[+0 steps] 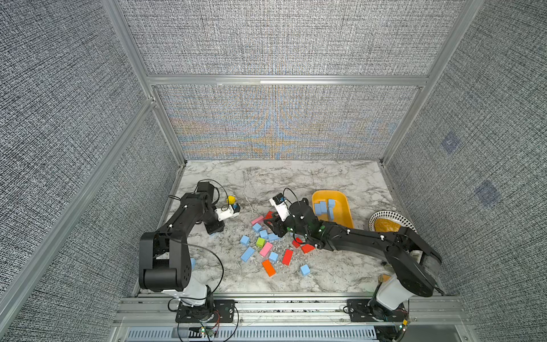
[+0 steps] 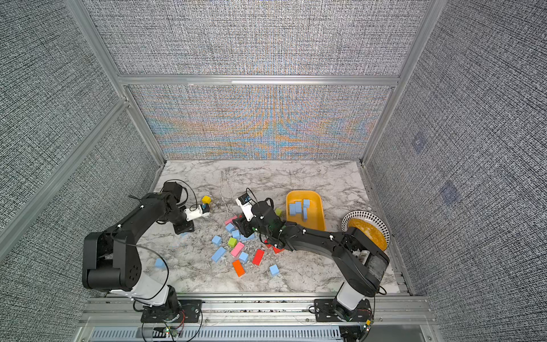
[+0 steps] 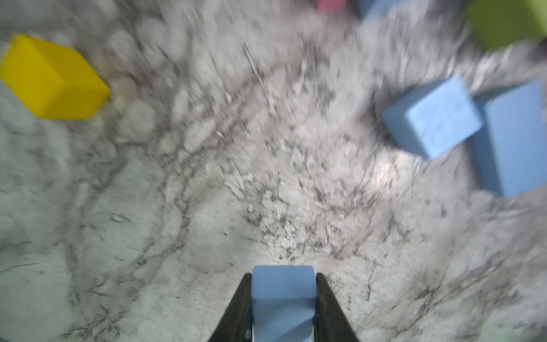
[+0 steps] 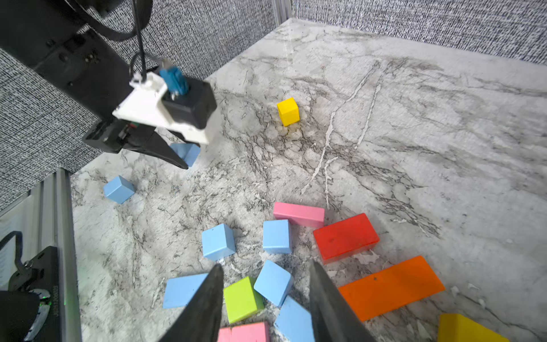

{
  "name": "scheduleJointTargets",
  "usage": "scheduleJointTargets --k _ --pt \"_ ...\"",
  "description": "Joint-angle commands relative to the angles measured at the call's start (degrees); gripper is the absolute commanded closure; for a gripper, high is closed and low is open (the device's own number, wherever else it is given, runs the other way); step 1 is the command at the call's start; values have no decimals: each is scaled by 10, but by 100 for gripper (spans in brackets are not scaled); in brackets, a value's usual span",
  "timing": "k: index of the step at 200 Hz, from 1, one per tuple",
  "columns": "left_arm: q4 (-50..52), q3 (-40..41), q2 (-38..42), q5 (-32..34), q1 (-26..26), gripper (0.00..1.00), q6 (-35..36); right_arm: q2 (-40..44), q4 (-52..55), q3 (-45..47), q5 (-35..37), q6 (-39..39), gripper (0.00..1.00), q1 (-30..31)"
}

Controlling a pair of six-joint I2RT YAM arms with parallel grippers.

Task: Pick out the blue building blocks
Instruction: Pick up the building block from the center of the board.

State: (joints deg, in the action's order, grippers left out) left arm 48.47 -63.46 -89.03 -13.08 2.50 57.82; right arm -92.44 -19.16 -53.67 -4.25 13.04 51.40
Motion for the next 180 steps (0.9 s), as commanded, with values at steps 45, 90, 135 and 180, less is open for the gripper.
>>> scheduleJointTargets --k 45,90,135,180 --pt "-170 -17 67 -308 41 85 -332 51 -98 40 -21 4 52 -1" --pt "-334 90 156 -380 52 85 -465 58 -137 49 -27 35 52 0" --pt "-409 122 173 -451 54 84 -549 61 -175 59 -38 42 52 0" --pt "-501 159 184 -506 62 84 -621 63 -167 41 -102 25 52 0"
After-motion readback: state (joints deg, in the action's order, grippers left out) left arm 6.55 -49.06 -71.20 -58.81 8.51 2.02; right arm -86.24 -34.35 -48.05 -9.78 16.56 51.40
